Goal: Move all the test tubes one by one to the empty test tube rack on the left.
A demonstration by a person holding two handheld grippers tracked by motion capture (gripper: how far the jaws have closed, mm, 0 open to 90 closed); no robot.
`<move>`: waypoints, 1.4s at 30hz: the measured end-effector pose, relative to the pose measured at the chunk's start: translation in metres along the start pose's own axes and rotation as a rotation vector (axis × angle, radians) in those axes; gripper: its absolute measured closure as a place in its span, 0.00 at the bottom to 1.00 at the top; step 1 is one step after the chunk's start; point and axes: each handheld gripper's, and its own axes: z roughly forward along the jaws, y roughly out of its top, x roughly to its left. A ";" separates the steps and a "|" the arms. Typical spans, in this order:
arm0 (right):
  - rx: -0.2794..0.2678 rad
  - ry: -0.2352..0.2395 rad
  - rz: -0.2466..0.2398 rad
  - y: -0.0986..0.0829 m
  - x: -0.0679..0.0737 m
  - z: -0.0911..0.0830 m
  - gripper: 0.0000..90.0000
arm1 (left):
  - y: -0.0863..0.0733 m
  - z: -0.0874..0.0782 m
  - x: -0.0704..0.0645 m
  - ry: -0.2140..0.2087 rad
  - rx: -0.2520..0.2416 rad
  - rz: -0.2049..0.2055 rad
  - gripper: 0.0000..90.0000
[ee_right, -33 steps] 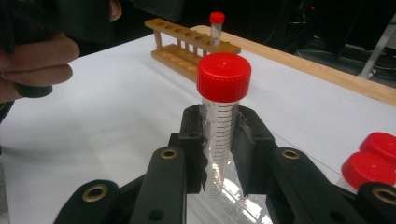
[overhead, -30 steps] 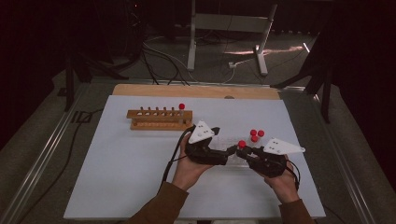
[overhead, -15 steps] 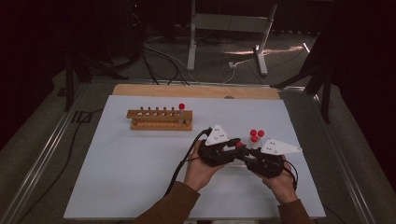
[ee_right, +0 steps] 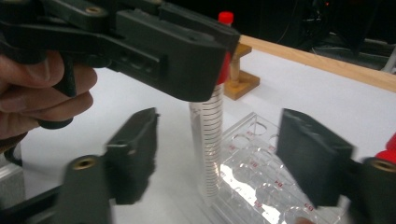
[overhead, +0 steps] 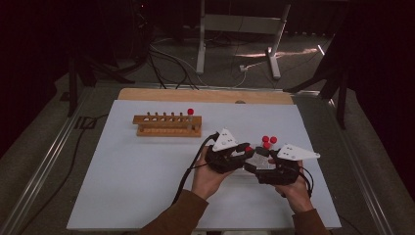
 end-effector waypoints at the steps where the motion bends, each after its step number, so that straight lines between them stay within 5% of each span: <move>1: 0.000 0.000 0.000 0.000 0.000 0.000 0.20 | 0.000 0.000 0.000 0.000 -0.002 -0.003 0.79; 7: -0.012 -0.034 0.016 0.000 -0.002 -0.002 0.00 | 0.001 -0.003 0.003 0.013 -0.011 -0.011 0.79; 42: -0.089 -0.098 0.048 -0.001 -0.017 -0.019 0.00 | 0.011 -0.039 0.046 0.135 -0.055 -0.052 0.79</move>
